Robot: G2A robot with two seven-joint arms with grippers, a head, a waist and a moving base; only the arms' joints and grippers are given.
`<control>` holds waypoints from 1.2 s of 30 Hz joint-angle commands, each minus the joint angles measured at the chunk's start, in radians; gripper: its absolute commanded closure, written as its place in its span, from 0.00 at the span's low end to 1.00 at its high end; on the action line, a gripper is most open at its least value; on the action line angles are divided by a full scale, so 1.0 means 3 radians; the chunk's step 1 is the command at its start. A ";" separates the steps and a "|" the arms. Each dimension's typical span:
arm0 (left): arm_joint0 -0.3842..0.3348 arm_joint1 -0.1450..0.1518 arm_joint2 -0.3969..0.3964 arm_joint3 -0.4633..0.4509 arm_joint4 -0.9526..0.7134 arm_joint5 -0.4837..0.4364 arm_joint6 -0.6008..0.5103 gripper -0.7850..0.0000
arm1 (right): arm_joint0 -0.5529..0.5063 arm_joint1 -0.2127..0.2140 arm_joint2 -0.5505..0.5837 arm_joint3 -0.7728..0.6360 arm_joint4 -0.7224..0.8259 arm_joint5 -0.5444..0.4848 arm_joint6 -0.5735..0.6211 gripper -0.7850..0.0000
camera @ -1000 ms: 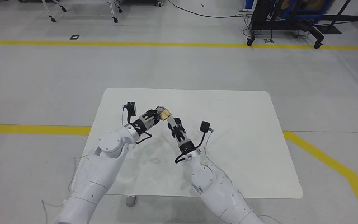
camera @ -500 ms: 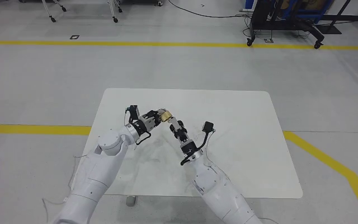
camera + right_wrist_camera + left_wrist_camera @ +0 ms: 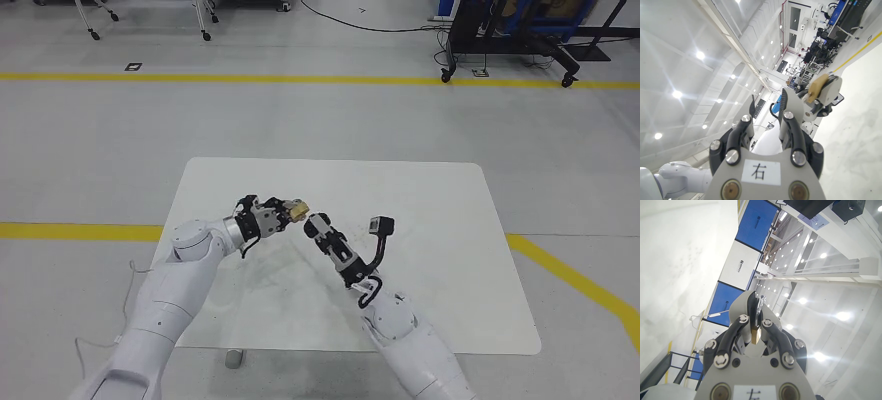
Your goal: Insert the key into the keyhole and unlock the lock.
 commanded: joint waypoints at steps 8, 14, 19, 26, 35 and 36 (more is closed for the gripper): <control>-0.0052 -0.0011 0.0039 0.0084 0.0049 -0.0073 -0.0016 1.00 | 0.0126 -0.0032 -0.0116 0.0193 -0.0364 0.0176 -0.0246 1.00; -0.0055 -0.0014 0.0046 0.0098 0.0048 -0.0090 -0.0037 1.00 | 0.0199 -0.0059 -0.0171 0.0296 -0.0604 0.0282 -0.0511 1.00; -0.0048 -0.0012 0.0029 0.0098 0.0047 -0.0138 -0.0038 1.00 | 0.0192 -0.0072 -0.0201 0.0313 -0.0610 0.0246 -0.0595 0.83; 0.0014 0.0002 -0.0046 0.0010 0.0055 -0.0357 0.0023 1.00 | 0.0021 0.0007 -0.0056 0.0093 0.0476 0.0336 0.0448 0.56; 0.0113 0.0026 -0.0042 -0.0175 0.0208 -0.0610 -0.0188 1.00 | 0.0095 0.0089 0.0157 0.0089 0.1798 0.1184 0.1808 0.62; 0.0122 0.0027 -0.0043 -0.0189 0.0212 -0.0628 -0.0210 1.00 | 0.0112 0.0093 0.0165 0.0109 0.1861 0.1232 0.1870 0.63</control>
